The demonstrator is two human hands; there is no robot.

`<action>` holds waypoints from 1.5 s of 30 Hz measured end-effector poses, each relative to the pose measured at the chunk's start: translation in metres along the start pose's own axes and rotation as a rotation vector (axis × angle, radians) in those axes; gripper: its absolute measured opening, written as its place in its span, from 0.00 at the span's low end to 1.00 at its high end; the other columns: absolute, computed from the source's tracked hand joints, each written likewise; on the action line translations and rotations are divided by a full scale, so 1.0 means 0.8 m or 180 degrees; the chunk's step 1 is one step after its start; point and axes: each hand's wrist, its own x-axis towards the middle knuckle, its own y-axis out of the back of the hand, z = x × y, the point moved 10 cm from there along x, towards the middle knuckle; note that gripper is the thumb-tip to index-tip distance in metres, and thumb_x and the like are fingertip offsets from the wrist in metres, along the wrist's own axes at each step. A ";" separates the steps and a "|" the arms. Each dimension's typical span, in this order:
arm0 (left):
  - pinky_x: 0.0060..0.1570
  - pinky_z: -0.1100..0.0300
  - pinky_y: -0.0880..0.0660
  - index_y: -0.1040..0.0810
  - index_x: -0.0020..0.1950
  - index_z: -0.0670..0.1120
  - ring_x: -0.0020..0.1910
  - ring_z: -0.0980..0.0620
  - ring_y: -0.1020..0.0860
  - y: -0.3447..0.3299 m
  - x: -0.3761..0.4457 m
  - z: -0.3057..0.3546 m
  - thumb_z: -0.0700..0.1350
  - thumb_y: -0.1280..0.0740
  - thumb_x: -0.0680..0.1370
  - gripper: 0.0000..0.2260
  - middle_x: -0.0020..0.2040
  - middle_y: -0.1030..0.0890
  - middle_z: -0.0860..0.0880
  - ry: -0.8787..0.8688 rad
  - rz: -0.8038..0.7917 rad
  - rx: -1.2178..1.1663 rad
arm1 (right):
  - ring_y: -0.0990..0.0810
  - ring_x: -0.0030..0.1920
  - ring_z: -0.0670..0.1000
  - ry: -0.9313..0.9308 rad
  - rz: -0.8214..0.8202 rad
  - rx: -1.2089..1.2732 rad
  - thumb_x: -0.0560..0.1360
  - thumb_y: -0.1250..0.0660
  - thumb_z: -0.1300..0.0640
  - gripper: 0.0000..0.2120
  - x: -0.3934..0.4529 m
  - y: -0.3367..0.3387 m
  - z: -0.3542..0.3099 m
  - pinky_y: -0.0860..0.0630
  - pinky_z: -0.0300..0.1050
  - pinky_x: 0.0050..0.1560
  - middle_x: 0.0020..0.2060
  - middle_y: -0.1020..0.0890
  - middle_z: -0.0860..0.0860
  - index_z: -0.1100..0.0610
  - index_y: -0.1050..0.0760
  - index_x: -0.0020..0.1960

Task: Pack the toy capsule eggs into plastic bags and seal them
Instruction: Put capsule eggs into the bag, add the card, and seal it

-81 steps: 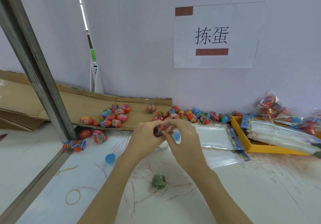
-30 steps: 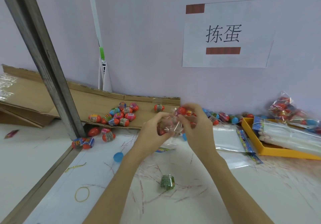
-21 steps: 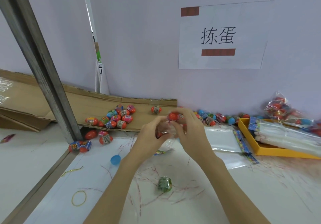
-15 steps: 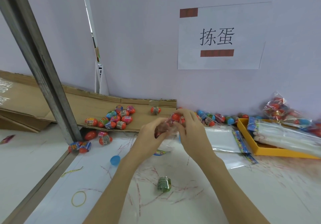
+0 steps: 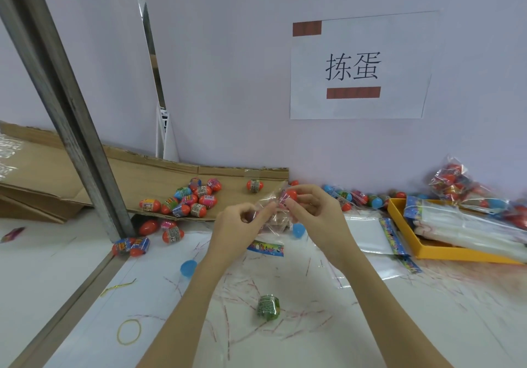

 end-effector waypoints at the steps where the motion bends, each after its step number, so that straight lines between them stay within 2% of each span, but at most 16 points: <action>1: 0.32 0.65 0.27 0.14 0.41 0.53 0.31 0.58 0.23 -0.004 0.000 -0.006 0.73 0.31 0.71 0.23 0.33 0.19 0.53 0.0239 -0.0145 -0.0304 | 0.14 0.50 0.50 -0.0019 0.0037 0.0042 0.79 0.26 0.58 0.09 0.000 0.002 0.001 0.16 0.45 0.51 0.48 0.13 0.49 0.51 0.18 0.58; 3: 0.36 0.67 0.24 0.12 0.49 0.50 0.37 0.58 0.18 -0.014 -0.001 -0.016 0.68 0.24 0.68 0.23 0.42 0.14 0.53 0.0748 -0.0463 -0.1334 | 0.14 0.51 0.52 -0.0048 0.0153 0.0088 0.79 0.27 0.59 0.09 0.000 0.008 0.002 0.16 0.50 0.54 0.49 0.13 0.50 0.52 0.18 0.58; 5: 0.43 0.61 0.18 0.15 0.61 0.45 0.46 0.52 0.14 -0.021 -0.003 -0.017 0.54 0.17 0.66 0.27 0.54 0.12 0.45 0.1051 -0.0713 -0.2388 | 0.14 0.50 0.51 -0.0112 0.0275 0.0106 0.79 0.27 0.60 0.09 0.001 0.013 0.003 0.15 0.51 0.53 0.49 0.13 0.48 0.51 0.19 0.57; 7: 0.47 0.55 0.15 0.18 0.66 0.41 0.51 0.46 0.13 -0.020 -0.001 -0.017 0.43 0.17 0.65 0.30 0.59 0.14 0.40 0.1171 -0.0667 -0.2863 | 0.14 0.49 0.49 -0.0175 0.0319 0.0146 0.78 0.26 0.59 0.10 0.001 0.016 0.003 0.15 0.48 0.51 0.48 0.13 0.47 0.50 0.19 0.57; 11: 0.53 0.47 0.15 0.13 0.57 0.40 0.56 0.43 0.14 -0.021 -0.002 -0.026 0.42 0.21 0.69 0.17 0.60 0.14 0.38 0.1536 -0.0212 -0.3572 | 0.13 0.51 0.51 -0.0262 0.0209 0.0395 0.75 0.23 0.55 0.11 -0.001 0.009 0.004 0.17 0.42 0.47 0.50 0.13 0.49 0.51 0.17 0.56; 14: 0.55 0.48 0.16 0.10 0.51 0.42 0.58 0.42 0.14 -0.031 -0.009 -0.023 0.44 0.21 0.71 0.11 0.59 0.14 0.40 0.1709 -0.0142 -0.4188 | 0.13 0.50 0.49 -0.0256 0.0183 0.0404 0.74 0.22 0.56 0.10 -0.006 -0.002 0.007 0.17 0.41 0.48 0.49 0.12 0.47 0.50 0.17 0.54; 17: 0.56 0.51 0.16 0.10 0.52 0.42 0.60 0.43 0.15 -0.039 -0.013 -0.014 0.45 0.23 0.74 0.10 0.60 0.14 0.39 0.1648 -0.0239 -0.4044 | 0.13 0.50 0.48 -0.0154 0.0250 0.0349 0.74 0.21 0.58 0.12 -0.009 -0.009 0.005 0.17 0.42 0.50 0.49 0.13 0.46 0.51 0.18 0.55; 21: 0.57 0.49 0.16 0.19 0.66 0.34 0.64 0.38 0.17 -0.044 -0.014 -0.012 0.42 0.25 0.78 0.19 0.63 0.17 0.34 0.1590 -0.0215 -0.3871 | 0.14 0.49 0.46 0.0129 0.0378 0.0213 0.73 0.21 0.59 0.11 -0.012 -0.009 -0.004 0.18 0.38 0.48 0.49 0.14 0.45 0.50 0.17 0.54; 23: 0.58 0.49 0.17 0.18 0.65 0.34 0.64 0.38 0.17 -0.049 -0.016 -0.010 0.42 0.24 0.77 0.19 0.63 0.17 0.34 0.1596 -0.0319 -0.3931 | 0.14 0.48 0.47 0.0115 0.0405 0.0298 0.74 0.21 0.57 0.11 -0.013 -0.009 -0.002 0.19 0.37 0.44 0.48 0.14 0.46 0.49 0.16 0.53; 27: 0.56 0.51 0.16 0.12 0.56 0.38 0.61 0.41 0.16 -0.054 -0.018 -0.003 0.42 0.23 0.75 0.12 0.62 0.16 0.35 0.1602 -0.0452 -0.4008 | 0.14 0.47 0.47 0.0115 0.0179 0.0105 0.75 0.21 0.57 0.10 -0.011 -0.017 -0.001 0.18 0.40 0.46 0.47 0.13 0.45 0.47 0.14 0.53; 29: 0.54 0.52 0.16 0.11 0.52 0.38 0.59 0.42 0.15 -0.055 -0.018 0.001 0.41 0.24 0.74 0.09 0.61 0.16 0.35 0.1595 -0.0435 -0.4117 | 0.14 0.48 0.46 0.0237 0.0138 -0.0220 0.76 0.23 0.60 0.09 -0.010 -0.020 -0.005 0.20 0.40 0.47 0.51 0.14 0.47 0.50 0.14 0.54; 31: 0.51 0.53 0.15 0.11 0.49 0.38 0.57 0.44 0.14 -0.055 -0.018 0.004 0.40 0.25 0.74 0.08 0.59 0.15 0.36 0.1580 -0.0387 -0.4283 | 0.18 0.54 0.44 0.0391 0.0128 -0.0407 0.79 0.27 0.61 0.07 -0.010 -0.023 -0.012 0.23 0.36 0.51 0.55 0.18 0.50 0.54 0.13 0.55; 35: 0.52 0.53 0.15 0.11 0.50 0.39 0.57 0.45 0.14 -0.054 -0.019 0.016 0.42 0.27 0.77 0.08 0.58 0.14 0.37 0.1472 -0.0458 -0.4428 | 0.25 0.57 0.37 0.0587 -0.0125 -0.0545 0.83 0.33 0.57 0.10 -0.019 -0.044 -0.025 0.26 0.29 0.52 0.58 0.27 0.51 0.52 0.15 0.60; 39: 0.45 0.59 0.16 0.11 0.51 0.40 0.54 0.47 0.13 -0.058 -0.022 0.018 0.44 0.27 0.77 0.09 0.56 0.14 0.39 0.1463 -0.0500 -0.4516 | 0.25 0.57 0.45 0.0918 -0.0170 -0.0967 0.79 0.27 0.60 0.14 -0.024 -0.053 -0.038 0.27 0.31 0.49 0.56 0.25 0.50 0.54 0.17 0.64; 43: 0.55 0.54 0.17 0.12 0.54 0.40 0.61 0.44 0.15 -0.061 -0.021 0.023 0.46 0.27 0.78 0.11 0.60 0.15 0.39 0.1302 -0.0660 -0.4440 | 0.21 0.57 0.46 0.0984 0.0167 -0.1089 0.78 0.26 0.63 0.13 -0.021 -0.035 -0.040 0.29 0.32 0.51 0.53 0.16 0.44 0.53 0.14 0.60; 45: 0.62 0.49 0.19 0.14 0.59 0.39 0.67 0.41 0.19 -0.058 -0.016 0.025 0.51 0.25 0.78 0.18 0.65 0.17 0.38 0.1205 -0.0727 -0.4361 | 0.20 0.55 0.46 0.1001 0.0333 -0.1126 0.78 0.27 0.65 0.13 -0.021 -0.025 -0.042 0.28 0.32 0.50 0.51 0.15 0.40 0.51 0.14 0.58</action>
